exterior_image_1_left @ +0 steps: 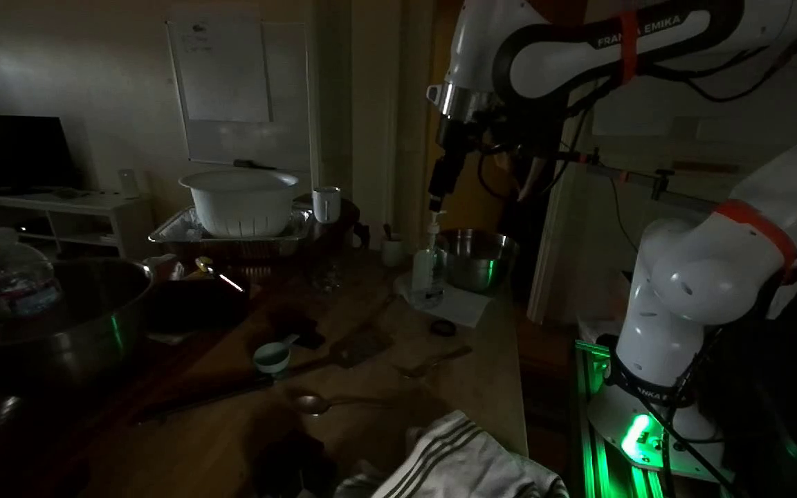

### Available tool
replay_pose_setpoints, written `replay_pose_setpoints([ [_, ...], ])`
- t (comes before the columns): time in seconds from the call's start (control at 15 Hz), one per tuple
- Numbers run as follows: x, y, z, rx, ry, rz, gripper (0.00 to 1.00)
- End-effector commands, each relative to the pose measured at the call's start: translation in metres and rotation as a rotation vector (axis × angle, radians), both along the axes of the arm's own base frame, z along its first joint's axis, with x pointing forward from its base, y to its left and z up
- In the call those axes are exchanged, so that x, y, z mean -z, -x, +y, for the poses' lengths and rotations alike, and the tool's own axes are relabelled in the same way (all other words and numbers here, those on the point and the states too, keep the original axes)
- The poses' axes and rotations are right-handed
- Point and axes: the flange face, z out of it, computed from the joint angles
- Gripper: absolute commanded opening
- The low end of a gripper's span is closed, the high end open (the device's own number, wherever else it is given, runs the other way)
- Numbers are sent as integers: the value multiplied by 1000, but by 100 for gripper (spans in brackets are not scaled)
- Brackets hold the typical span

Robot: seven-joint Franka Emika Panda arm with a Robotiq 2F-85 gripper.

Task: Put the blue object inside the dish

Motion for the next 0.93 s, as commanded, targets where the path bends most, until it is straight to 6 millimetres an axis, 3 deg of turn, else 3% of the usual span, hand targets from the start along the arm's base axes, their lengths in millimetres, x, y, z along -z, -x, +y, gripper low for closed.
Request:
replay_pose_setpoints([
  [0.0, 40, -17, 23, 11, -62, -24, 100],
  [0.27, 89, -47, 21, 34, -96, 40, 100],
  [0.33, 67, -31, 23, -1, -69, 2, 100],
  [0.47, 87, -41, 21, 14, -77, 42, 100],
  [0.73, 89, -47, 21, 18, -80, 48, 100],
  [0.87, 110, -61, 24, 28, -84, 29, 100],
])
